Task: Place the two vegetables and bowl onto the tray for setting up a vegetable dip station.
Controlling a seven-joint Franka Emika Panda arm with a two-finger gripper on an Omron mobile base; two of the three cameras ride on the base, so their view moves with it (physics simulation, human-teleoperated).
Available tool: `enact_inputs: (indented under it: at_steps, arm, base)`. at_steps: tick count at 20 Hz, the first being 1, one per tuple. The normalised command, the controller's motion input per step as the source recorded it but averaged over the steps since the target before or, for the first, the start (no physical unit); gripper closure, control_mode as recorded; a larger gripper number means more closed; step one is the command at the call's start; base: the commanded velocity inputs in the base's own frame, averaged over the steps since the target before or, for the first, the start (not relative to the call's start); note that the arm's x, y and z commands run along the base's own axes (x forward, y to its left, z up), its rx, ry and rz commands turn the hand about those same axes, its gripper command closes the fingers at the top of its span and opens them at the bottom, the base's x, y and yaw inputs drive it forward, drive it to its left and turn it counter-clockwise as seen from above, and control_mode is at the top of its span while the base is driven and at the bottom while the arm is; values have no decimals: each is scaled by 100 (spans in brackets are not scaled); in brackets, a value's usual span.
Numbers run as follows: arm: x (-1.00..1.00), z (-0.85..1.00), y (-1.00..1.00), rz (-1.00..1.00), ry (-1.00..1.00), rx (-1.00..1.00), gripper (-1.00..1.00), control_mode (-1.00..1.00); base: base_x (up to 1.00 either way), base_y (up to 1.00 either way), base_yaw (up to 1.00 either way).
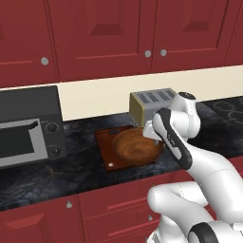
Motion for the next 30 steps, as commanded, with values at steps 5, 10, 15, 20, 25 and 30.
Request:
enact_inputs:
  at_steps: [5,10,15,20,25,30]
  arm:
    - [0,0,0,0,0,0,100,100]
    - [0,0,0,0,0,0,100,100]
    - [1,0,7,0,0,-3,100,-100]
    - [13,1,31,-4,-1,-3,100,-100]
    - [29,0,39,-18,0,-1,100,-100]
    - [32,0,16,-23,0,0,100,-100]
  base:
    - [0,0,0]
    - [0,0,0]
    - [0,0,0]
    - [0,0,0]
    - [0,0,0]
    - [0,0,0]
